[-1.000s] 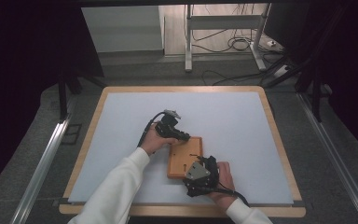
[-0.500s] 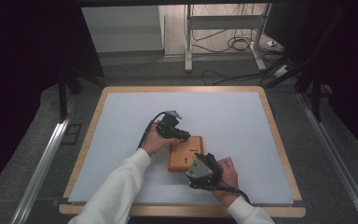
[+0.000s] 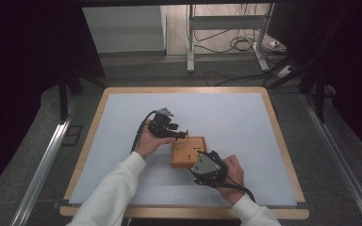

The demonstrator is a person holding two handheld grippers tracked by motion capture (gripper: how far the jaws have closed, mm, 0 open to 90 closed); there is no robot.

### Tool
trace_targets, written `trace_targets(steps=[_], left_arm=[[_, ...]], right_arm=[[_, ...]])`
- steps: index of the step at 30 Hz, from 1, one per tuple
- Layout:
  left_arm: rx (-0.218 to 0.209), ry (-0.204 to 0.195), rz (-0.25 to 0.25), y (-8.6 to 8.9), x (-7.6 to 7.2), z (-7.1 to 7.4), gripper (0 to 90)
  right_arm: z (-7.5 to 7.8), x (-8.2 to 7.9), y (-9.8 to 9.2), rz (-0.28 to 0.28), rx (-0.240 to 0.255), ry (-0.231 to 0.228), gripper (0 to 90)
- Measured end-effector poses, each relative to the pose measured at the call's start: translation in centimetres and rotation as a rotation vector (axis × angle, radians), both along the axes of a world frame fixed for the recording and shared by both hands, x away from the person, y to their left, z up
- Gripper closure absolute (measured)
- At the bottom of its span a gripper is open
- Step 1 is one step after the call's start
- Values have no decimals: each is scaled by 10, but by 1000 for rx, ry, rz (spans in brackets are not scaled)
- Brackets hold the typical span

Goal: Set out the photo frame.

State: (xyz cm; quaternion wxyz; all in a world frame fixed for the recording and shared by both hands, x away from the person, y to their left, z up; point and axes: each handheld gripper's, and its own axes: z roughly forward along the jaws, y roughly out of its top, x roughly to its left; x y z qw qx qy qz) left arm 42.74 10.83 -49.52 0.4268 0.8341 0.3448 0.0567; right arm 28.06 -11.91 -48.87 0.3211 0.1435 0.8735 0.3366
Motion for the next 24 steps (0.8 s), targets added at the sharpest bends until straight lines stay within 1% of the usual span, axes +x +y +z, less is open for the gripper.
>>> trace_targets(steps=[2,3,4,6,7,8,9,10,11,12,13,14,15,17,18,21,22,24], left_arm=[[21,-22,20,10,-9,3,339],[65,-52,44,19,-19,6,318],[65,-52,44,19,-19,6,319],[77,-66,45,28,-29,6,318],[84,-83,50,36,-39,5,317],[84,-83,50,36,-39,5,317],[77,-88,54,45,-48,2,314],[77,-88,54,45,-48,2,310],[62,-88,63,49,-53,0,310],[44,-85,72,56,-62,-5,309],[48,-78,74,59,-65,-7,309],[48,-78,74,59,-65,-7,306],[52,-77,72,65,-70,-10,306],[46,-72,77,68,-73,-11,306],[44,-70,74,73,-77,-13,306],[41,-61,75,76,-83,-18,306],[41,-61,75,76,-83,-18,305],[56,-60,66,78,-87,-19,302]], right_arm=[[0,0,0,4,-7,1,395],[2,1,0,6,-7,5,398],[2,1,0,6,-7,5,398],[2,2,-1,7,-4,8,400],[3,3,-1,7,-2,7,402],[4,3,-2,5,-3,12,403],[4,3,-1,5,0,12,403],[4,3,-1,5,0,12,403],[5,3,-2,6,-2,13,406],[6,4,-1,10,1,14,409],[7,5,-2,12,0,16,410],[7,5,-2,12,0,16,410],[8,6,-1,11,3,19,419],[9,7,-1,12,3,18,424],[12,9,-1,12,4,18,434],[15,11,0,5,2,19,450],[15,11,0,5,2,19,450],[21,14,1,-1,-7,16,476]])
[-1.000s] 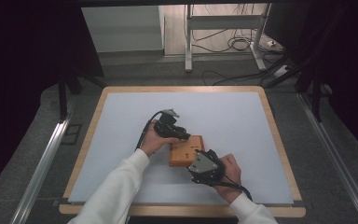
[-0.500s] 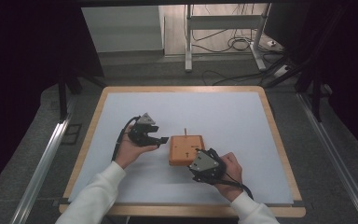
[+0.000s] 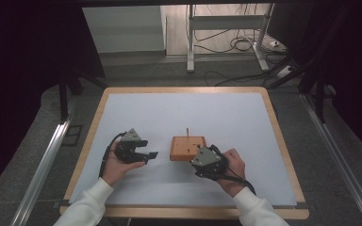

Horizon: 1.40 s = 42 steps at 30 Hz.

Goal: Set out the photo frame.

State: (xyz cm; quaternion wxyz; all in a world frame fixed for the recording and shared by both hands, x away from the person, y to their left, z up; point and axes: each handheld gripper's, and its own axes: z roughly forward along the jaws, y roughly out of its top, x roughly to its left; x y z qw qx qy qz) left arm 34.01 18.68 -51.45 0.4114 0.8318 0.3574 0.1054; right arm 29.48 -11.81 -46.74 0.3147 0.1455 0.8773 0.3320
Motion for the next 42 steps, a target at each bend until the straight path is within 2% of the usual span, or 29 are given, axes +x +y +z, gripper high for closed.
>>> trace_targets(steps=[5,6,15,22,27,37,42], left_arm=[[-2,-5,2,5,-4,0,301],[-7,-7,4,7,-6,0,302],[-6,-1,-1,10,-8,-3,302],[-7,1,0,12,-7,-4,303],[-12,0,9,15,-7,-4,301],[-21,-2,20,17,-7,-4,298],[-14,-6,25,19,-7,-4,303]], right_arm=[[10,7,1,-4,-19,14,501],[15,10,2,-3,-37,26,518],[25,21,14,13,-110,7,604],[33,30,18,31,-130,11,636],[43,39,22,52,-121,15,683],[56,41,24,78,-86,36,698],[64,33,23,109,-27,52,697]])
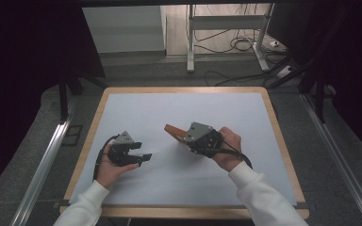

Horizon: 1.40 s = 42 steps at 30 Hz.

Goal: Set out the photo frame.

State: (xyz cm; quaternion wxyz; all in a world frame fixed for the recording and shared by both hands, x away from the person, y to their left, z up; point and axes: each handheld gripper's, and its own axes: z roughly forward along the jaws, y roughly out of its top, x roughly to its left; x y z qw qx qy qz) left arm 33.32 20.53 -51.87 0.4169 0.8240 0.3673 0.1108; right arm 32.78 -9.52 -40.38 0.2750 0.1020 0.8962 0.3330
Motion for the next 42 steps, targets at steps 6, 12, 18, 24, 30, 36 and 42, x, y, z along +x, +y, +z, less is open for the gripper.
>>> trace_targets(steps=[6,12,18,24,30,36,42], left_arm=[[-6,-2,3,0,-1,0,302],[-4,-3,2,-1,-1,0,300],[0,2,2,-1,0,-1,300],[0,1,1,-1,-1,0,300],[-12,0,3,-1,-1,0,298],[-14,-5,3,-2,-1,0,295],[-15,-9,1,-1,-1,1,294]], right_arm=[[8,-20,-1,64,40,15,696],[7,-26,-9,84,64,61,693],[2,-11,-24,40,114,76,684],[-2,9,-39,-15,150,116,645],[-5,24,-45,-70,167,121,581],[-11,41,-47,-145,176,134,499],[-18,58,-51,-204,212,167,446]])
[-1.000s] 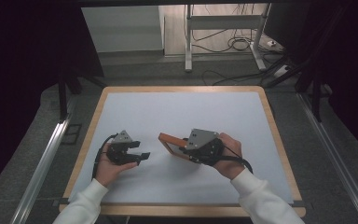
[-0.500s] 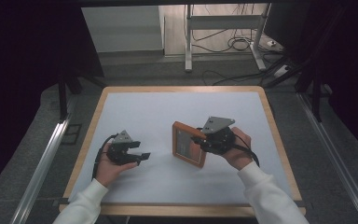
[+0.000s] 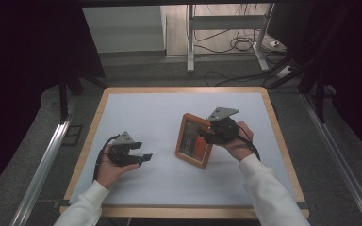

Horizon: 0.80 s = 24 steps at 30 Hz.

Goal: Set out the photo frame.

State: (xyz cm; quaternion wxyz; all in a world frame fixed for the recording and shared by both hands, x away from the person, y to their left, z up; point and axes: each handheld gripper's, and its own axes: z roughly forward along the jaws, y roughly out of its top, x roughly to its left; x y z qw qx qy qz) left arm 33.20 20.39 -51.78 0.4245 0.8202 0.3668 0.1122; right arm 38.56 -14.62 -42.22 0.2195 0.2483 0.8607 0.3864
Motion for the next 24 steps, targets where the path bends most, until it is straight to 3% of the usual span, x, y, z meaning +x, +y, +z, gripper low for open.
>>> trace_targets(steps=[4,5,10,14,18,22,24], left_arm=[[-3,-1,1,0,0,0,292],[-3,-2,-2,0,-1,1,292],[6,-4,-10,-1,-1,1,291],[-6,-4,0,-1,-1,1,290],[3,-7,-7,-2,-2,2,288],[2,-22,-6,-3,-3,2,289],[-3,-30,-7,-4,-4,3,290]], right_arm=[[-1,-2,2,-26,20,-35,391],[-1,-5,-1,-46,45,-44,336],[-3,-20,-19,-112,137,-53,234],[-6,-30,-32,-127,158,-51,225],[-16,-42,-50,-143,207,-8,222],[-30,-54,-62,-152,223,28,277],[-39,-60,-66,-148,234,42,350]])
